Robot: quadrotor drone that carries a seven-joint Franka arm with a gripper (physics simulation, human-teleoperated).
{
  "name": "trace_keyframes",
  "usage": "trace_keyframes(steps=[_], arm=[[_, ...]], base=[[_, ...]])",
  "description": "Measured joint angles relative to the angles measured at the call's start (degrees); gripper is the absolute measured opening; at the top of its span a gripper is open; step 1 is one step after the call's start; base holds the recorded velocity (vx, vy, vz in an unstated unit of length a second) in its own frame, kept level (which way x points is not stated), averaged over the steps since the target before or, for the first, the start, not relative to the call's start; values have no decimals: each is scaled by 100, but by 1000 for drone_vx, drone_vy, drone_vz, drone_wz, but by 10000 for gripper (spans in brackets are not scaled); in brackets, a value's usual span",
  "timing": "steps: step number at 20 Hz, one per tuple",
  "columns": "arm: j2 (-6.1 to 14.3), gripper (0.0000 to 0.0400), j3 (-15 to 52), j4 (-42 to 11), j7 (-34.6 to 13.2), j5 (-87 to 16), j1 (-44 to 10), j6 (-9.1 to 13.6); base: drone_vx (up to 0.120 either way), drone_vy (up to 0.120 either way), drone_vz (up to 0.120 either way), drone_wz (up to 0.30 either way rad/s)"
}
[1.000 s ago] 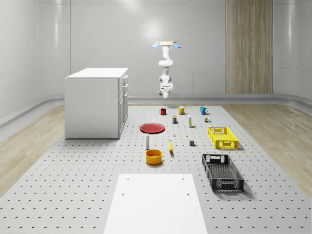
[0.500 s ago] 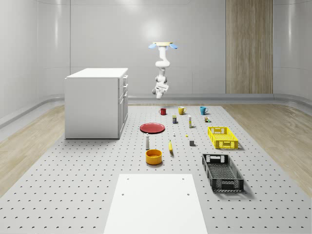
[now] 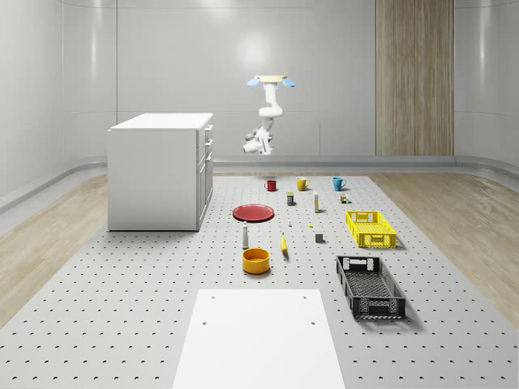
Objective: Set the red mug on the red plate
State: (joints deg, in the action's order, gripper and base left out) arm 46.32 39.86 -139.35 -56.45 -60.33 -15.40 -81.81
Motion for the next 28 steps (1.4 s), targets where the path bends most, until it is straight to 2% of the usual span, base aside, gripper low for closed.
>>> trace_keyframes(steps=[2, 5, 9, 13, 17, 24, 28], arm=[[169, 400, 689, -758, -460, -1306, -473, 63], [410, 400, 1536, -1685, -1232, -2999, -1355, 354], [703, 400, 2296, -2330, -2109, -4403, -2550, 892], [958, 400, 2729, -2560, -2671, -5029, -3398, 1280], [1164, 400, 2967, -2634, -2997, -5264, -3893, 1461], [1443, 400, 3178, -2658, -3279, -5325, -4297, 1483], [1580, 400, 3250, -2654, -3367, -5288, -4410, 1417]], base=[[0, 0, -120, 0], [0, 0, -120, 0], [0, 0, -120, 0], [0, 0, -120, 0], [0, 0, -120, 0], [0, 0, -120, 0], [110, 0, -50, 0]])
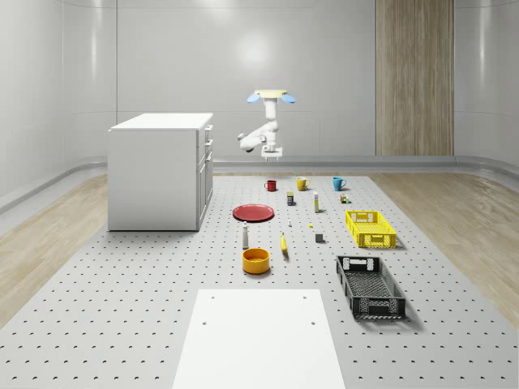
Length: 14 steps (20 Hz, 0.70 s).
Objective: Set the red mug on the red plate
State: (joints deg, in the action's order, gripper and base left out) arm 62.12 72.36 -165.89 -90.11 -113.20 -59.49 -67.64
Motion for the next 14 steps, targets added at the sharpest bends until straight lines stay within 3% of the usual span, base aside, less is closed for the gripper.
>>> trace_keyframes(steps=[7, 10, 14], arm=[[221, 400, 93, 13, -104, 99, -122, -163], [312, 400, 126, 19, -139, 145, -161, -239], [429, 400, 166, 27, -181, 206, -206, -342]], base=[[120, 109, 0, 0], [120, 0, -13, 0], [120, 0, -120, 0]])
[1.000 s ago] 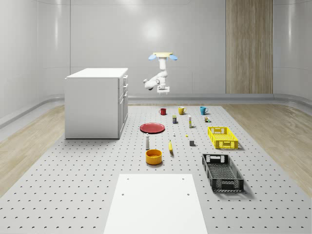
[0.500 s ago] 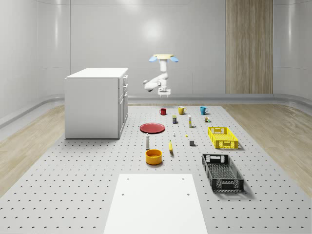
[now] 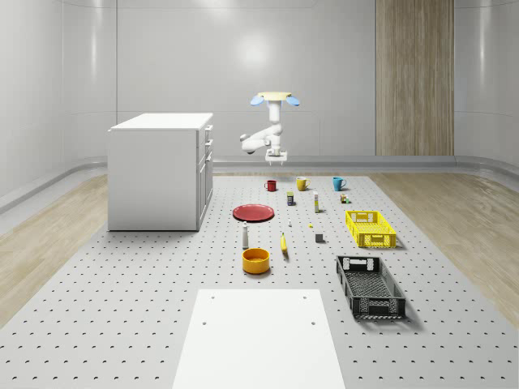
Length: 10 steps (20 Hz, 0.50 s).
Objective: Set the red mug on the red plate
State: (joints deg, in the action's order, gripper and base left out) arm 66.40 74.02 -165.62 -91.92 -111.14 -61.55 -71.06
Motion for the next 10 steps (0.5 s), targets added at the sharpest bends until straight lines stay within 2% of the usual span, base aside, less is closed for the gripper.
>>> trace_keyframes(steps=[8, 10], arm=[[223, 400, 69, 16, -72, 116, -76, -202], [276, 400, 85, 19, -88, 144, -94, -251]], base=[[120, 0, -120, 0], [120, 0, -20, 0]])
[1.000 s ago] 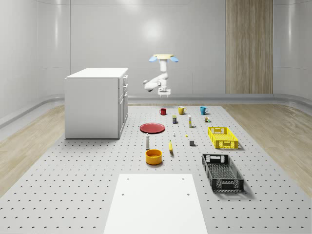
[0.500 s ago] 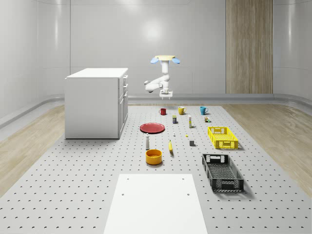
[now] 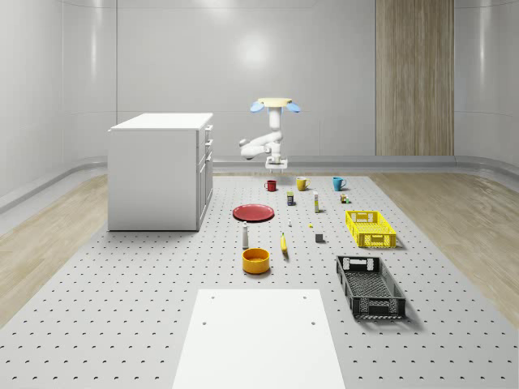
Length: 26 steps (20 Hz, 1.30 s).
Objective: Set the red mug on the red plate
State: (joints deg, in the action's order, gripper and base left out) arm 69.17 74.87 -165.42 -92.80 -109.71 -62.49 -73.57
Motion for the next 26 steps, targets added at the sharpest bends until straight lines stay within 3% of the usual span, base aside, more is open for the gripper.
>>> trace_keyframes(steps=[6, 15, 26], arm=[[155, 400, 43, 10, -45, 78, -48, -143], [373, 400, 100, 24, -104, 185, -112, -345], [696, 400, -221, 101, 19, -49, -17, -761]], base=[[113, 0, -7, 0], [31, 0, -120, 0], [0, 0, 0, 0]])
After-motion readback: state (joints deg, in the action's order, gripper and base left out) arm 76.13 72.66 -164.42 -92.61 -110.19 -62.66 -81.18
